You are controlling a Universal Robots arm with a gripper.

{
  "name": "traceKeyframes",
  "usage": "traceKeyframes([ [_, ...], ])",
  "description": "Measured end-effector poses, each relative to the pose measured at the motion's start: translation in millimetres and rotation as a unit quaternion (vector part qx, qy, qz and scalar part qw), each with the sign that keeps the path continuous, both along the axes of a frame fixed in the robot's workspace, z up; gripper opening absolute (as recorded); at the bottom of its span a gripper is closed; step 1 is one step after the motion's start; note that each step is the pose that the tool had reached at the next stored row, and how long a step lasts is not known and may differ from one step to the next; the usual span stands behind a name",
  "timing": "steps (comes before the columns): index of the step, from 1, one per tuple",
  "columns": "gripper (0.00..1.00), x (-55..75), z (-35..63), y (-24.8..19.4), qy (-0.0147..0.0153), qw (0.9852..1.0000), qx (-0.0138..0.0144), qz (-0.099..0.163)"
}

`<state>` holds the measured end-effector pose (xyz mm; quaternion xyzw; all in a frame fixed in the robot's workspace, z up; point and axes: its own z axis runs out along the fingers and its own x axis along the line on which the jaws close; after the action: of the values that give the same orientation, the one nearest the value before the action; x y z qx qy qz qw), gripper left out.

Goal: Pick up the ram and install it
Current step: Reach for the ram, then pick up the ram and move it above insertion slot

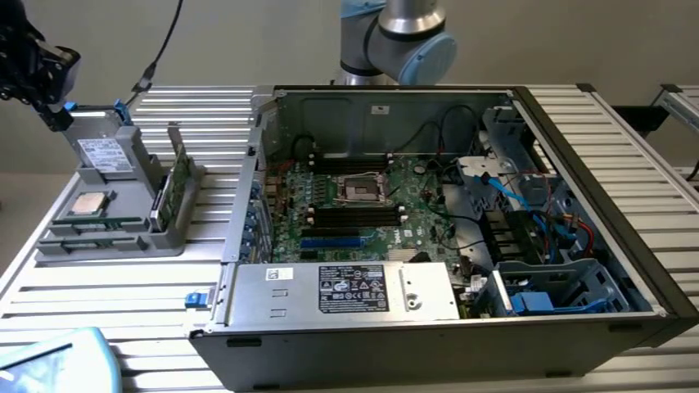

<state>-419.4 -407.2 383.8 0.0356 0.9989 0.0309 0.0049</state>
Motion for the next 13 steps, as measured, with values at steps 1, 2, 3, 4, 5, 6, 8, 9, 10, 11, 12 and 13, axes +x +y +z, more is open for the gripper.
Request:
traceKeyframes([
  [1,0.1,-3.5,-0.2,-0.4,0.0,1.0,0.0003,0.0],
  [2,0.1,-4.2,-0.3,-0.4,0.0,1.0,0.0002,0.0],
  [3,0.1,-4.1,-0.3,-0.4,0.0,1.0,0.0003,0.0],
  [4,0.1,-4.2,-0.3,-0.5,0.0,1.0,0.0002,0.0],
  [5,0.1,-4.2,-0.3,-0.4,0.0,1.0,0.0003,0.0],
  [6,0.1,-4.2,-0.2,-0.4,0.0001,1.0,0.0002,0.0],
  [8,0.1,-4.2,-0.2,-0.4,0.0001,1.0,0.0002,0.0],
  [9,0.1,-4.2,-0.2,-0.4,0.0001,1.0,0.0002,0.0],
  [10,0.1,-4.2,-0.2,-0.4,0.0001,1.0,0.0002,0.0],
  [11,0.1,-4.2,-0.2,-0.4,0.0001,1.0,0.0002,0.0],
  [12,0.1,-4.2,-0.2,-0.4,0.0001,1.0,0.0003,0.0],
  [13,0.1,-4.2,-0.2,-0.4,0.0001,1.0,0.0003,0.0],
])
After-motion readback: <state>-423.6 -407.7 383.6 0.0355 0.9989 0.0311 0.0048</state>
